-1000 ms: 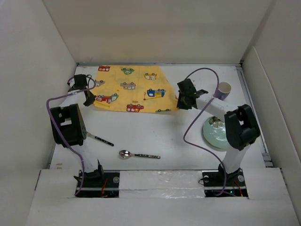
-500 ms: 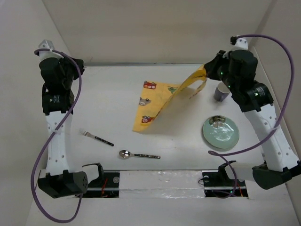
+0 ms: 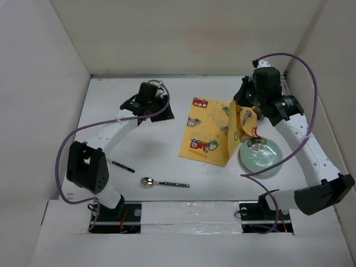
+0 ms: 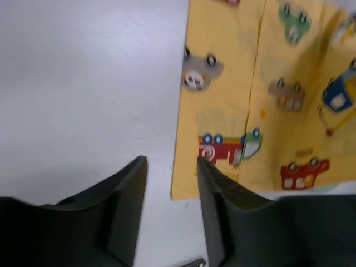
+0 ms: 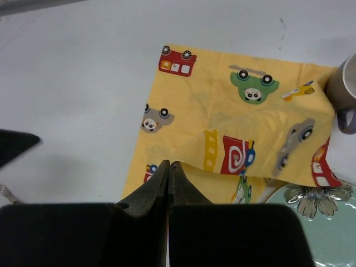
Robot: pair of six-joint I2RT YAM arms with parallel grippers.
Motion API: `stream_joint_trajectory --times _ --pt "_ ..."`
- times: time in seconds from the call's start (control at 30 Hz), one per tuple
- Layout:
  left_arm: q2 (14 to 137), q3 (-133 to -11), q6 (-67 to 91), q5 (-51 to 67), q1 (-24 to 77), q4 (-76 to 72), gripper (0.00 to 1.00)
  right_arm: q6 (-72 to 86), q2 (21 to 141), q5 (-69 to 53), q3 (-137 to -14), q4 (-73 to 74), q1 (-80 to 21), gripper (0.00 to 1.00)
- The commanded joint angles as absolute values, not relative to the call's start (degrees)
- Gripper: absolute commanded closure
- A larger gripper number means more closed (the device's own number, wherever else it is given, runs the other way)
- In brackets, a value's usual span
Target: Set the dinner table for one person
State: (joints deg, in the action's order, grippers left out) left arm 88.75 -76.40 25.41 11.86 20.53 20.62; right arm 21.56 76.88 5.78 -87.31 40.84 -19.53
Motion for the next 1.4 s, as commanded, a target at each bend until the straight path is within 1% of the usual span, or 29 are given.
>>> stream_joint_trajectory --times 0.0,0.03,0.1,0.17,0.2,0.27,0.4,0.6,0.77,0.8,0.87,0.9,1.03,1.07,1.1,1.2,1.33,1.37 --pt "87.97 -73.05 24.43 8.62 26.09 22.33 0.58 20.57 73.48 5.54 -88.15 39.11 -18.81 1.00" --pt "88.41 -72.25 24.78 6.79 27.41 22.24 0.56 20.57 73.13 5.62 -88.15 39.29 -18.81 1.00" --pt "90.43 -71.46 25.49 3.97 33.20 22.93 0.53 20.74 72.16 5.80 -86.76 39.03 -18.81 1.00" --pt "93.41 -72.24 26.62 -1.47 39.60 24.60 0.52 20.65 71.11 5.71 -85.79 38.85 -18.81 1.00" --pt "95.69 -71.98 29.07 -6.63 43.38 25.48 0.52 20.83 69.97 5.02 -84.30 38.33 -18.20 1.00" --pt "96.58 -71.46 29.96 -7.90 43.42 25.05 0.52 20.83 69.87 4.84 -83.41 38.23 -18.19 1.00" --pt "97.99 -67.60 33.48 -6.86 44.03 21.28 0.52 20.83 68.73 3.25 -82.00 38.32 -17.67 1.00" --pt "102.47 -67.59 36.03 -8.96 47.81 21.10 0.52 20.57 66.10 1.41 -79.55 38.67 -16.62 1.00" --pt "104.76 -66.45 36.65 -9.31 48.86 20.39 0.53 20.57 64.08 1.06 -78.14 38.94 -16.00 1.00" --pt "105.20 -66.18 36.65 -9.49 48.87 20.48 0.58 20.48 63.72 0.97 -77.70 39.11 -16.00 1.00" --pt "106.25 -66.18 36.74 -10.80 49.57 21.00 0.61 20.48 63.11 0.70 -77.52 39.29 -15.29 1.00" --pt "106.52 -66.09 37.17 -11.77 51.05 21.88 0.66 20.39 62.50 0.53 -77.35 39.37 -14.60 1.00" --pt "107.75 -65.57 37.70 -14.06 51.86 23.11 0.67 20.30 61.44 -1.84 -77.17 39.20 -12.57 1.00" --pt "108.01 -65.22 37.71 -14.67 51.86 23.03 0.70 20.30 61.17 -1.93 -77.25 39.29 -12.57 1.00" --pt "108.19 -64.52 37.71 -14.76 51.86 22.68 0.81 20.22 61.08 -2.11 -77.17 39.29 -12.57 1.00" --pt "108.28 -64.86 38.14 -16.78 51.86 24.42 1.00 19.95 60.56 -2.90 -77.17 39.37 -11.43 1.00" --pt "103.63 -68.37 37.88 -18.89 51.86 27.24 1.00 19.69 60.56 -3.69 -78.13 40.17 -11.43 1.00" --pt "100.58 -69.68 37.45 -18.90 50.81 28.29 1.00 19.77 60.56 -3.95 -78.74 40.34 -11.43 1.00"
